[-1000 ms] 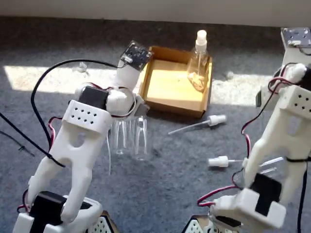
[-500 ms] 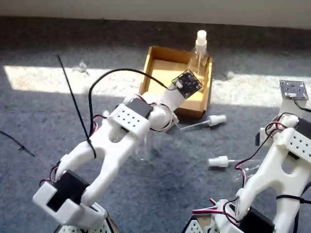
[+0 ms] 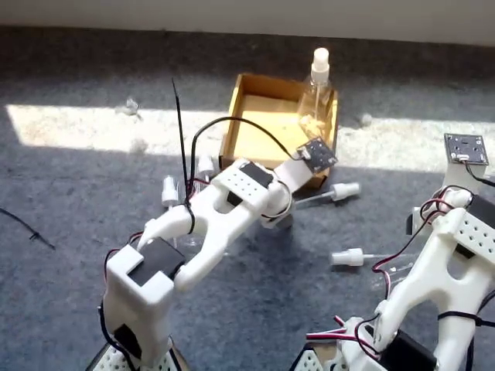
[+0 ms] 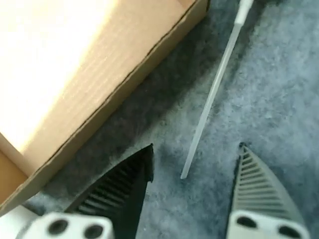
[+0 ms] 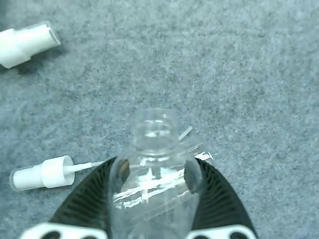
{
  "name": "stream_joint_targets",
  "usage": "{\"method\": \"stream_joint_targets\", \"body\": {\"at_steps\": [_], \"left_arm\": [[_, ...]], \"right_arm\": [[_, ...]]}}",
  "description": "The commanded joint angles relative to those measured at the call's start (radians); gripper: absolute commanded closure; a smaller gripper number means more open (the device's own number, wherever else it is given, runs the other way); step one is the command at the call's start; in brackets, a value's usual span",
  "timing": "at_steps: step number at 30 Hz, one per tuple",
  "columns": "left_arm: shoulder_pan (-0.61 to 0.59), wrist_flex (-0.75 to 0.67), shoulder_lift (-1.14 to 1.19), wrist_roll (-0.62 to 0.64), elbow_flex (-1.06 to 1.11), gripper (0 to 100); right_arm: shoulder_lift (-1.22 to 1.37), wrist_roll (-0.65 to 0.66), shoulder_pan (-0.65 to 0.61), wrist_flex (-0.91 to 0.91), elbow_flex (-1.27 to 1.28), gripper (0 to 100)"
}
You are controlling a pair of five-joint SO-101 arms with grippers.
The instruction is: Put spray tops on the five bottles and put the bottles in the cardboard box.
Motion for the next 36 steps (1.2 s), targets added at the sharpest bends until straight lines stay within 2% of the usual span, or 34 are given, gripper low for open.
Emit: {"method": "stream_joint_targets", "body": {"at_steps": [1,6,11,24,29,36], "left_arm": [[0.016,-0.018,0.044,-0.008,-0.079,80],[0.018,-0.018,0.104,-0.008,-0.11,95],[0.018,-0.009,0.05,-0.008,-0.101,96],[0.03,0.486,-0.292,-0.046,-0.099,100],[0.021,0.68,-0.341,-0.132,-0.065,100],[-0.035,0.729,-0.415,-0.242,0.159,99]], "right_arm": [[-0.039,0.012,0.002,-0.013,-0.005,99.5],[-0.039,0.014,0.002,-0.013,-0.005,99.5],[-0.039,0.014,0.004,-0.013,-0.005,99.5],[-0.039,0.058,0.01,-0.005,-0.002,99.5],[-0.039,0.06,0.01,-0.005,-0.002,99.5],[-0.039,0.061,0.01,-0.004,-0.002,99.5]]}}
